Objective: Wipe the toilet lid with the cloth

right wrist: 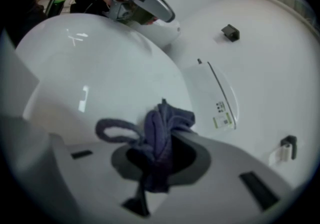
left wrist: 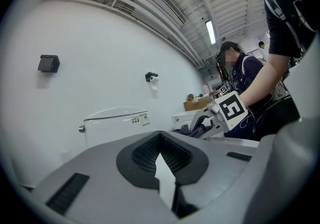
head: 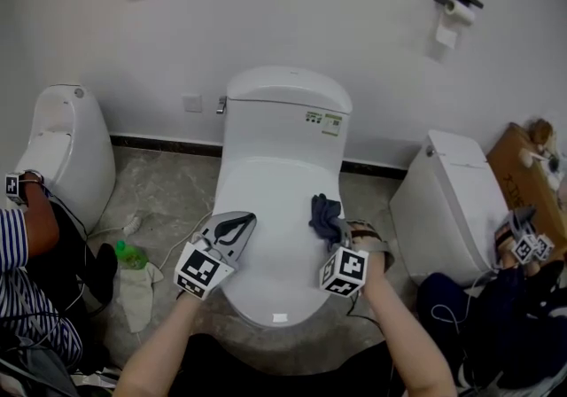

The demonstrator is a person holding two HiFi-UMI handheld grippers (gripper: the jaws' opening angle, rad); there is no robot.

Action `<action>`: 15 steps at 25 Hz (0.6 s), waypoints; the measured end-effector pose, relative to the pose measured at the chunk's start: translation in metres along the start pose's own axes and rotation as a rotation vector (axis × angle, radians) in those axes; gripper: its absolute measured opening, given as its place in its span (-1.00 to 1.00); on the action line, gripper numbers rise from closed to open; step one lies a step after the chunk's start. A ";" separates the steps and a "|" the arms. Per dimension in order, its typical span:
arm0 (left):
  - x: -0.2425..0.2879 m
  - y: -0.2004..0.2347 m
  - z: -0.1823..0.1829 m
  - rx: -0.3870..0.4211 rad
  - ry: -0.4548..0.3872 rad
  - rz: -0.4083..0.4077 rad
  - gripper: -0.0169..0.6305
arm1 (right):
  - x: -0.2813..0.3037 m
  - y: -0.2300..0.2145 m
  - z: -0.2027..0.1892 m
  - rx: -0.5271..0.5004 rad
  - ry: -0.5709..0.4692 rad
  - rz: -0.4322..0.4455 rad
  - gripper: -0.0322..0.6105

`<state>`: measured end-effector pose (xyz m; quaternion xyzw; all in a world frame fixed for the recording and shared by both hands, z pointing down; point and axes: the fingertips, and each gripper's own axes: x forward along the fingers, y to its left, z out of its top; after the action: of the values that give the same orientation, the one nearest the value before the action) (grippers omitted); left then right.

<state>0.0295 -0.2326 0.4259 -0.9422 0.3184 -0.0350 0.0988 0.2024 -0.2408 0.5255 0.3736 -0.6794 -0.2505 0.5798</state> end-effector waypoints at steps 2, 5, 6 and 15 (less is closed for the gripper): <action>0.001 0.000 -0.001 -0.002 -0.001 0.003 -0.90 | -0.011 0.007 0.001 0.003 -0.006 0.008 -0.65; 0.002 0.001 -0.002 -0.013 -0.002 0.007 -0.90 | -0.027 0.018 0.004 0.027 -0.017 0.023 -0.65; 0.001 0.001 -0.002 -0.022 -0.004 0.009 -0.90 | -0.032 0.024 0.006 0.032 -0.022 0.029 -0.65; 0.000 0.002 0.002 -0.039 -0.015 0.021 -0.90 | -0.079 0.067 0.017 0.017 -0.042 0.046 -0.65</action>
<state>0.0281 -0.2337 0.4239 -0.9408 0.3280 -0.0205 0.0830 0.1746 -0.1394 0.5267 0.3572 -0.7019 -0.2391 0.5679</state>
